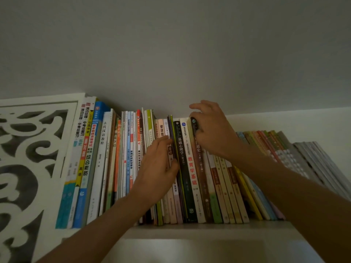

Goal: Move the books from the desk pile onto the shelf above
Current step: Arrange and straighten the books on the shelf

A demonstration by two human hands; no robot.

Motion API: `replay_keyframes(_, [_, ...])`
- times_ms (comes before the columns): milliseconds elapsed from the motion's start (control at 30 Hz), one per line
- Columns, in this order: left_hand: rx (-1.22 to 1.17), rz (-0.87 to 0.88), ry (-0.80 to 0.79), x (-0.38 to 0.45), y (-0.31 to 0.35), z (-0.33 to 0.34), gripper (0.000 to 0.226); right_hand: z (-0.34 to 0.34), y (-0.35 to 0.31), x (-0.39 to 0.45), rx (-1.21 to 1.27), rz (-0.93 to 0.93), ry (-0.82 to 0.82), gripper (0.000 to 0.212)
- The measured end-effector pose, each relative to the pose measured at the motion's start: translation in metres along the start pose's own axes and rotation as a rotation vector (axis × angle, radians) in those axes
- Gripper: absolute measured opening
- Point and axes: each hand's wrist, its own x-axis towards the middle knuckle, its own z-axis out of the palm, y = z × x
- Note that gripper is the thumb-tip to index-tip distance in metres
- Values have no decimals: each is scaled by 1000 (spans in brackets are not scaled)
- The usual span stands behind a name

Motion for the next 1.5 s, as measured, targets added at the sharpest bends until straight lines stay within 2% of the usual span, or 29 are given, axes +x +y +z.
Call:
replay_keyframes(67, [-141,-92,-15,2,10,0,41,-16,-6,-13,108,40,75,35])
replay_keyframes(167, [-225,-138,-46,1,17,7,40,-27,-24,-34,473,141,158,32])
replay_keyframes(233, [-207,-118,-64,-2,19,12,40,-18,-39,-49,624,256,151,58])
replay_keyframes(300, [-173,-119,-64,-6,18,16,36,-6,-49,-63,520,375,88,79])
replay_keyframes(333, [-151,-128,-58,-8,18,17,35,0,-51,-70,386,417,29,77])
replay_keyframes(400, [-126,-149,-48,-11,18,17,36,8,-46,-84,86,405,-72,59])
replay_keyframes(433, [-121,-153,-46,-12,18,17,35,8,-43,-89,29,375,-85,50])
replay_keyframes(567, [-121,-190,-50,-15,20,17,31,-15,-47,-88,212,390,-45,20])
replay_keyframes(667, [-109,-197,-35,-16,23,22,33,-47,-50,-79,281,402,29,10])
replay_keyframes(833, [2,-235,62,-15,23,41,49,-90,-48,-90,353,408,172,19])
replay_keyframes(900, [92,-226,79,-13,26,50,61,-103,-45,-98,381,432,223,14])
replay_keyframes(967, [152,-239,72,-10,30,57,73,-111,-36,-102,403,458,236,12])
replay_keyframes(1067, [149,-231,109,-6,34,67,78,-120,-18,-109,397,462,213,17])
replay_keyframes(1167, [151,-211,90,-6,32,74,72,-127,-5,-117,542,492,225,15])
replay_keyframes(1267, [203,-150,95,-12,27,78,55,-130,-3,-120,726,531,261,14])
replay_keyframes(1400, [267,-125,110,-15,25,78,47,-127,-12,-116,620,460,211,10])
replay_keyframes(1500, [177,-183,39,-9,36,79,48,-125,-14,-116,599,429,189,13])
